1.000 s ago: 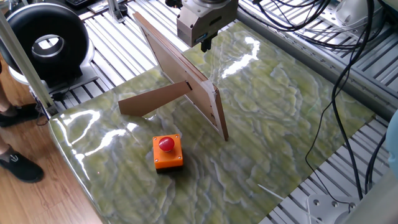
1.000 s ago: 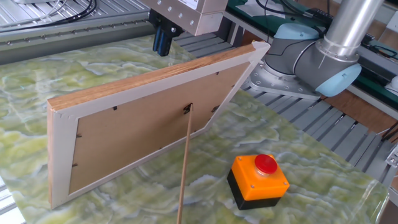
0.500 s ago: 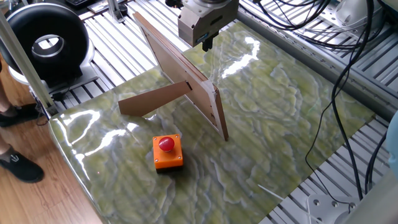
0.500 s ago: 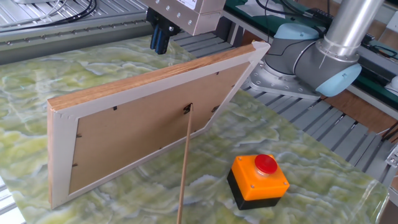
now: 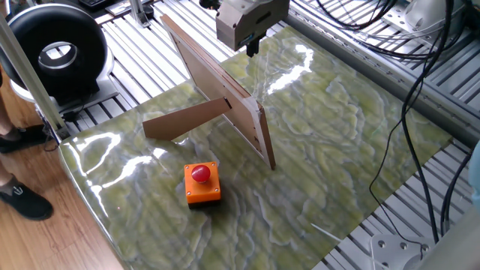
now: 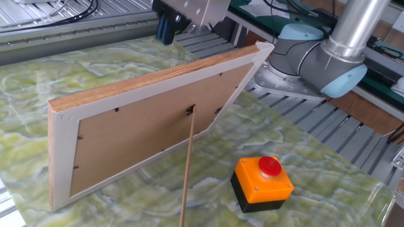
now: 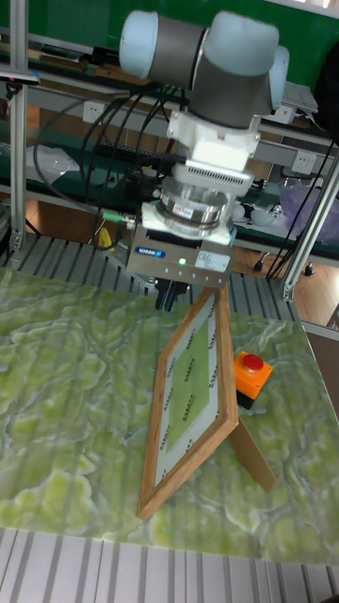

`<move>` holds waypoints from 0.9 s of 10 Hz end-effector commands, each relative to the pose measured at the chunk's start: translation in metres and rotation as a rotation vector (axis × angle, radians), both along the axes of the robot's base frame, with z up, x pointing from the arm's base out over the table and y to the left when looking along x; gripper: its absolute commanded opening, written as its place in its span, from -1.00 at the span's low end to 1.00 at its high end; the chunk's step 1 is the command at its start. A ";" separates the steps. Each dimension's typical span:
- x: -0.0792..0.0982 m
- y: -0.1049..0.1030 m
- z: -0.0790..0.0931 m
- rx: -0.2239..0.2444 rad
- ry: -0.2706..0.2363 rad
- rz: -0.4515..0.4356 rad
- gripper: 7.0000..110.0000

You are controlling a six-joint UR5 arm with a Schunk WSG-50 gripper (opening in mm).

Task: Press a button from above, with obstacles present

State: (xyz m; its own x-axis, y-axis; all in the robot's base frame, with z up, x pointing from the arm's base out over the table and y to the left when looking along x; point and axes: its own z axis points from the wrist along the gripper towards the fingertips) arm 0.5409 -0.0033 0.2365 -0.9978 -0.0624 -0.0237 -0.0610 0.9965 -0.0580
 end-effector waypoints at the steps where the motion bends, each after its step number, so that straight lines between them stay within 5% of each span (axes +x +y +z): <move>1: -0.014 0.021 0.031 0.042 0.002 -0.005 -1.00; 3: -0.025 0.029 0.034 -0.030 -0.009 -0.043 -1.00; 5: -0.036 0.056 0.021 -0.042 -0.022 -0.097 -1.00; 9: -0.056 0.090 0.022 0.016 -0.016 -0.148 -1.00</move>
State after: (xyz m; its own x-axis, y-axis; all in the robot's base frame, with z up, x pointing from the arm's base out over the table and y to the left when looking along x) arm 0.4987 0.0608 0.2575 -0.9982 0.0428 -0.0429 0.0465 0.9950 -0.0886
